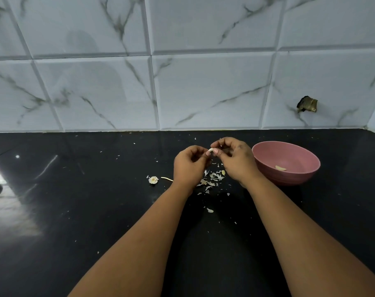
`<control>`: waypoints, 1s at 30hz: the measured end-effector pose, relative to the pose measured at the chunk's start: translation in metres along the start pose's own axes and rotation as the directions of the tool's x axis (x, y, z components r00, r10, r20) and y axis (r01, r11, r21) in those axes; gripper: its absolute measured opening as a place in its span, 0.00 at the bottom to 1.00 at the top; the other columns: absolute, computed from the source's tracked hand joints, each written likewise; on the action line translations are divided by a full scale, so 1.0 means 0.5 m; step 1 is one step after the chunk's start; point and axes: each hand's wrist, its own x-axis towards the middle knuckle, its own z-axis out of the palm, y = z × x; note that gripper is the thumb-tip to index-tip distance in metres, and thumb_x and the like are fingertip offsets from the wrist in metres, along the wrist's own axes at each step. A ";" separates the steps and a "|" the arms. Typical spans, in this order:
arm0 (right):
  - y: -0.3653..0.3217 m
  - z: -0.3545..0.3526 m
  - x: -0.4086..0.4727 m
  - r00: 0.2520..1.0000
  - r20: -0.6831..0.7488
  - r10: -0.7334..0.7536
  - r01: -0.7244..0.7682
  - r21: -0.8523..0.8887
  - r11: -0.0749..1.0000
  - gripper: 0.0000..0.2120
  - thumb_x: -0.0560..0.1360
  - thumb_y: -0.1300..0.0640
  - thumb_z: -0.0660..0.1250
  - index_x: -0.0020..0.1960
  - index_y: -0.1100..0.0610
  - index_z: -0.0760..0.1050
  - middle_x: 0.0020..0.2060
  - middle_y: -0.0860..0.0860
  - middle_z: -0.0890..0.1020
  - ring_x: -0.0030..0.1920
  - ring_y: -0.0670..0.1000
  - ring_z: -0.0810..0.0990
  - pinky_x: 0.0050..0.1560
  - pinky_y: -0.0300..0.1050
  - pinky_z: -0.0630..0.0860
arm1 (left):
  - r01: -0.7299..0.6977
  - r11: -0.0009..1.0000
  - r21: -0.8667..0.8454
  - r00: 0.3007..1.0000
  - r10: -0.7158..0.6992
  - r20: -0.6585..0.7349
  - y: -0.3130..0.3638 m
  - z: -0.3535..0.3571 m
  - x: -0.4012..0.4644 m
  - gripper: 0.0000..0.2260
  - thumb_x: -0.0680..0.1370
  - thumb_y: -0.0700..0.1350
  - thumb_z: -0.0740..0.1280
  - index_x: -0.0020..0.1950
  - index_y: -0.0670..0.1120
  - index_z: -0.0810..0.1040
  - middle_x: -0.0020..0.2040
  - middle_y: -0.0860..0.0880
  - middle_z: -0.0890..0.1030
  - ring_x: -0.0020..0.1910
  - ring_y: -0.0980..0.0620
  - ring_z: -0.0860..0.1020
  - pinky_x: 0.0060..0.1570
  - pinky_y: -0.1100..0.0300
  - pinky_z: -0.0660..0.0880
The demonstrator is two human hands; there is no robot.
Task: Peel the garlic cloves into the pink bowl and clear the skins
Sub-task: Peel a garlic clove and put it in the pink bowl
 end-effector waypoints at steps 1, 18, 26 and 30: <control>0.001 0.002 0.000 1.000 0.011 -0.001 0.001 0.007 1.000 0.12 0.75 0.61 0.70 0.41 0.44 0.78 0.38 0.46 0.85 0.41 0.44 0.84 0.47 0.40 0.79 | -0.010 1.000 0.029 1.000 0.010 0.001 0.001 -0.001 0.002 0.04 0.78 0.39 0.70 0.44 0.41 0.82 0.35 0.47 0.83 0.35 0.53 0.82 0.43 0.57 0.80; -0.008 -0.009 0.006 0.981 0.105 0.161 -0.192 0.565 0.803 0.10 0.80 0.68 0.61 0.46 0.57 0.79 0.35 0.50 0.82 0.38 0.44 0.81 0.44 0.35 0.78 | 0.204 0.931 -0.303 0.961 -0.131 0.243 0.023 -0.009 0.000 0.10 0.81 0.35 0.62 0.41 0.43 0.76 0.35 0.48 0.77 0.33 0.54 0.76 0.34 0.64 0.74; -0.001 -0.005 0.003 0.970 0.175 0.170 -0.237 0.506 0.829 0.10 0.78 0.69 0.62 0.47 0.57 0.79 0.40 0.53 0.83 0.44 0.47 0.82 0.50 0.38 0.78 | 0.005 0.821 0.571 0.985 -0.102 0.139 0.004 -0.021 0.003 0.11 0.72 0.41 0.68 0.31 0.45 0.71 0.32 0.49 0.73 0.34 0.52 0.70 0.38 0.61 0.65; 0.001 -0.006 0.002 0.973 0.166 0.163 -0.222 0.464 0.858 0.09 0.76 0.69 0.68 0.48 0.56 0.80 0.40 0.52 0.83 0.44 0.45 0.83 0.47 0.37 0.78 | -0.020 0.783 0.621 0.987 -0.085 0.139 0.007 -0.027 0.005 0.07 0.72 0.37 0.67 0.44 0.49 0.79 0.39 0.54 0.79 0.45 0.52 0.78 0.49 0.58 0.74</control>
